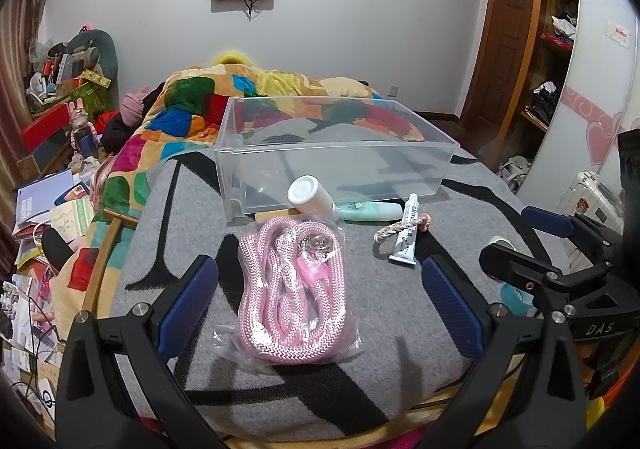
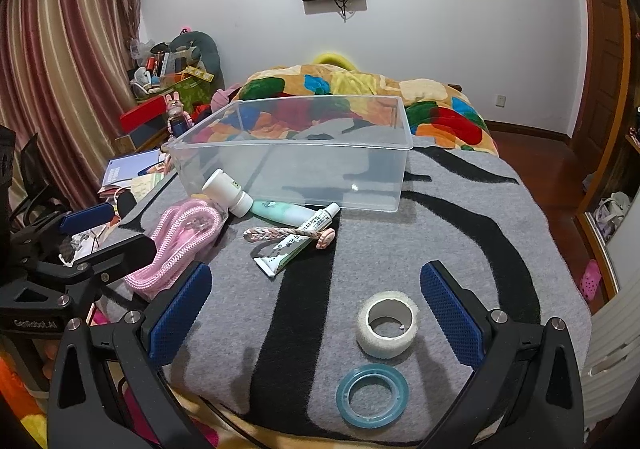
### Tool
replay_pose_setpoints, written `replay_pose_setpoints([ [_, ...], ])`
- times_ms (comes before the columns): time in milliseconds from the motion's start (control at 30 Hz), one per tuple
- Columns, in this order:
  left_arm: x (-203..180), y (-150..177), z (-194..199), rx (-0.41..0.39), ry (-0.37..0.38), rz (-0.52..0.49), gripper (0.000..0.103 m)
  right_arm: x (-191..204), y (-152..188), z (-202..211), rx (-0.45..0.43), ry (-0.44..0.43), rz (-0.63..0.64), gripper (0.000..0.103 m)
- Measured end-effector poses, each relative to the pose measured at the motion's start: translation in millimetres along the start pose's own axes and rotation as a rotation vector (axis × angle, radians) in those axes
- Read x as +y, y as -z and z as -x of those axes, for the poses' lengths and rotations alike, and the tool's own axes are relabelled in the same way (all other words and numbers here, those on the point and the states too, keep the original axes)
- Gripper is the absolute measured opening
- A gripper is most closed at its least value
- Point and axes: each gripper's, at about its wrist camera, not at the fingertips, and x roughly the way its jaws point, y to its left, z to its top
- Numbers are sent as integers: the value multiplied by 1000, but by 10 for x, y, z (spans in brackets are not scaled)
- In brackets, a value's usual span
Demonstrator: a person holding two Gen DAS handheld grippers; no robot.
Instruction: Organize objects
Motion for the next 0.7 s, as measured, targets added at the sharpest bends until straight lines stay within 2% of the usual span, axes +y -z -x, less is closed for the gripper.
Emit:
replay_pose_setpoints([
  [700,-10,8,14,5,4,4,103,16,-3,10,-1,-2,-4,103],
])
